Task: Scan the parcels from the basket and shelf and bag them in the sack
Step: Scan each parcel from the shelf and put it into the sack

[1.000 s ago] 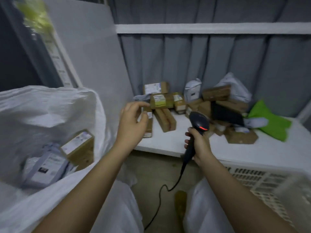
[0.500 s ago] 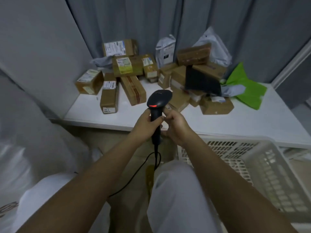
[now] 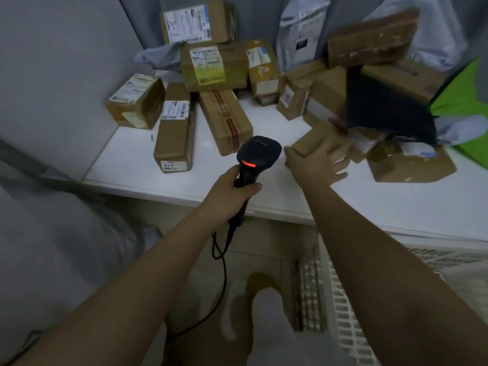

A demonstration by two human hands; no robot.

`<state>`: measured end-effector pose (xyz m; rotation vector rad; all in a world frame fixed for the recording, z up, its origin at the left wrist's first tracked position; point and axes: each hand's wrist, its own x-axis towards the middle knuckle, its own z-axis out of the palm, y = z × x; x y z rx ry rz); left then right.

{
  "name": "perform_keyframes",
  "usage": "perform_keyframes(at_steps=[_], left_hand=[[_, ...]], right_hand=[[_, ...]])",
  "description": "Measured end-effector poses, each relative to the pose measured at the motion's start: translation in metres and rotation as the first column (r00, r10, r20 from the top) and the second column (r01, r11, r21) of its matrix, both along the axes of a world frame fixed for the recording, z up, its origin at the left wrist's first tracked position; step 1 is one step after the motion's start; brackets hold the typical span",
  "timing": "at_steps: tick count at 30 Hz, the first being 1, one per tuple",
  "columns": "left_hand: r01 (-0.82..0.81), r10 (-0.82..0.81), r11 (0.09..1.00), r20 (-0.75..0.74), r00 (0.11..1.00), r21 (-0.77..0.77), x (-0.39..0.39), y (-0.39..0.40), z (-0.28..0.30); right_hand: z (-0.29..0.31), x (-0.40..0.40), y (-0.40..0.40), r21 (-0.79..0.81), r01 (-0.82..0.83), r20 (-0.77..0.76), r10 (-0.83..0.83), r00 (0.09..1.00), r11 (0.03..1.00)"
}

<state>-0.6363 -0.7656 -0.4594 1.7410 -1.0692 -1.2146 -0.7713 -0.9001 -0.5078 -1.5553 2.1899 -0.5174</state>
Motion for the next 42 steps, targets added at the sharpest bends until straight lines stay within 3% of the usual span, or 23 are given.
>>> perform_keyframes(at_steps=[3,6,11,14,16,18,22,25,28,35,39,42], left_hand=[[0.0,0.0,1.0,-0.026,1.0,0.004,0.008,-0.007,-0.008],[-0.02,0.021,1.0,-0.07,0.997,0.009,0.015,-0.009,-0.011],[-0.05,0.049,0.999,-0.099,0.994,-0.012,0.026,0.006,0.007],[-0.083,0.076,0.995,-0.122,0.99,-0.054,0.031,0.026,0.03],[-0.14,0.125,0.985,-0.149,0.981,-0.097,0.034,0.044,0.048],[-0.22,0.194,0.966,-0.182,0.964,-0.135,0.036,0.066,0.065],[-0.368,0.311,0.91,-0.271,0.911,-0.193,0.039,0.113,0.085],[-0.429,0.34,0.882,-0.364,0.867,-0.197,0.042,0.14,0.093],[-0.436,0.32,0.878,-0.436,0.841,-0.197,0.046,0.157,0.096],[-0.39,0.287,0.91,-0.466,0.837,-0.14,0.057,0.171,0.091],[-0.426,0.312,0.887,-0.451,0.836,-0.178,0.06,0.169,0.087],[-0.481,0.326,0.862,-0.553,0.767,-0.159,0.059,0.164,0.088]], right_hand=[[-0.005,0.012,-0.024,-0.028,0.099,0.007,-0.099,0.995,0.995],[-0.007,0.013,-0.029,0.059,0.131,0.029,-0.133,0.991,0.99],[-0.003,0.006,0.02,0.128,-0.276,-0.081,0.288,0.954,0.953],[0.018,0.005,0.054,0.108,-0.44,0.121,0.427,0.896,0.892],[0.045,0.007,0.073,0.092,-0.429,0.425,0.354,0.833,0.898],[0.081,0.009,0.094,0.108,-0.417,0.66,0.249,0.709,0.902],[0.142,0.008,0.143,0.157,-0.426,0.915,0.032,0.403,0.891],[0.153,0.005,0.176,0.195,-0.417,0.958,-0.081,0.277,0.887],[0.149,0.005,0.197,0.249,-0.409,0.954,-0.15,0.26,0.878],[0.139,0.011,0.209,0.315,-0.46,0.921,-0.151,0.358,0.83],[0.138,0.01,0.208,0.303,-0.527,0.938,-0.149,0.313,0.794],[0.14,0.016,0.208,0.266,-0.483,0.96,-0.182,0.214,0.834]])
